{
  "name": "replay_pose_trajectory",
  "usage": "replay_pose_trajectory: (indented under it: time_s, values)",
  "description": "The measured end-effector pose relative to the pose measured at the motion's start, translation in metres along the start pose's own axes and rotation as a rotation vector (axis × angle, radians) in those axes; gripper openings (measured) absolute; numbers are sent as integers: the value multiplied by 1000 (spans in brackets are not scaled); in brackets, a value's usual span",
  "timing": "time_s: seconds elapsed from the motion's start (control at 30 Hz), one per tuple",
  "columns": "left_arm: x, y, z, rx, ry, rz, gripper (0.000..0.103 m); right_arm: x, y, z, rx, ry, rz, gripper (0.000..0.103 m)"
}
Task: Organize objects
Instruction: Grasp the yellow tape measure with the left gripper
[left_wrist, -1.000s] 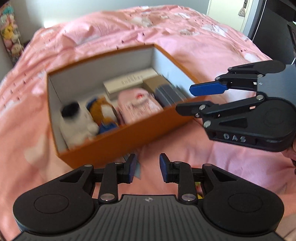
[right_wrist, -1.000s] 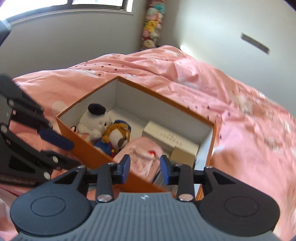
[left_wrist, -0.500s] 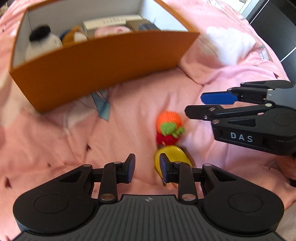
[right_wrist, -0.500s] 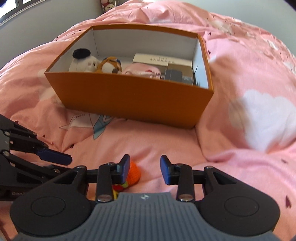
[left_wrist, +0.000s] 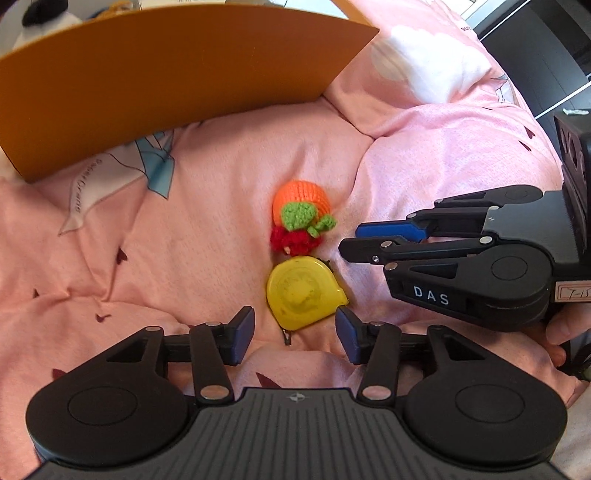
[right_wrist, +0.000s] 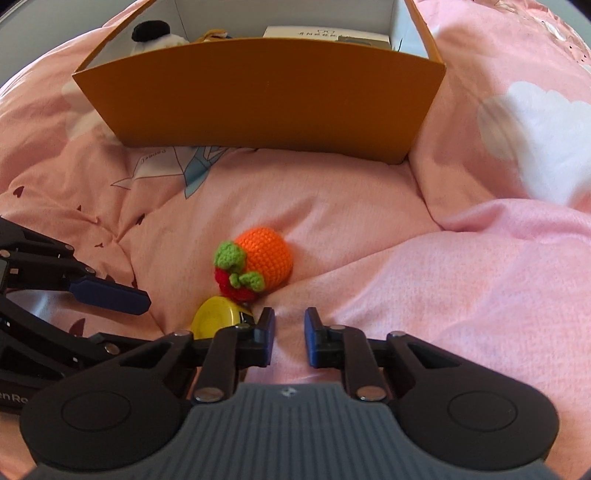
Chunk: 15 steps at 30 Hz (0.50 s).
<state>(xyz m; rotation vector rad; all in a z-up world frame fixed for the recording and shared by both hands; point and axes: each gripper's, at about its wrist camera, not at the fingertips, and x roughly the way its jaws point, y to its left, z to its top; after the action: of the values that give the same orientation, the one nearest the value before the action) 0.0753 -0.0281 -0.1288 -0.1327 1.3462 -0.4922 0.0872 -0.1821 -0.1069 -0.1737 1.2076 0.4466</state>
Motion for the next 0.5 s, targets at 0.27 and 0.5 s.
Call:
replay_pose_trajectory:
  time_s: [0.27,0.5]
  values:
    - [25,-7,6,-2,6,-27,63,3,-12,-1,64,-2,22,9]
    - [42,-6,11,-60,30,-1,74,-2,-25,-1,125,-30,34,8]
